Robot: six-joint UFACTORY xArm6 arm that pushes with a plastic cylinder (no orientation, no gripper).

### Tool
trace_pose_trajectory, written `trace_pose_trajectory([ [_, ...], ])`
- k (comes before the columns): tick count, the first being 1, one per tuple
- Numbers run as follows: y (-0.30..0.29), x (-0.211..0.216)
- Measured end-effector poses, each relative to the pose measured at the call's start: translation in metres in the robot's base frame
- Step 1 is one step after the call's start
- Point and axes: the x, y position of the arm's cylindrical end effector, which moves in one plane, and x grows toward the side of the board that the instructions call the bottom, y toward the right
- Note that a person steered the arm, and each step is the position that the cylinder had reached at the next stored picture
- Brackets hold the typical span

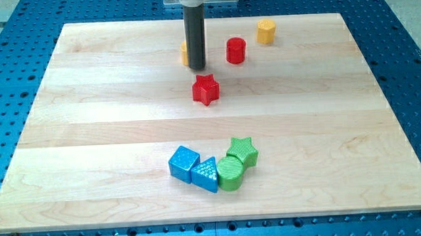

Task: Place the red blocks and heart below the hexagon to form a vertical line

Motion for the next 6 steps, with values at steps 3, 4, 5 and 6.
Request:
trace_pose_trajectory([
  [3, 0.019, -0.031],
  [4, 0.030, -0.034],
  [5, 0.071, -0.034],
  [6, 0.107, -0.034],
])
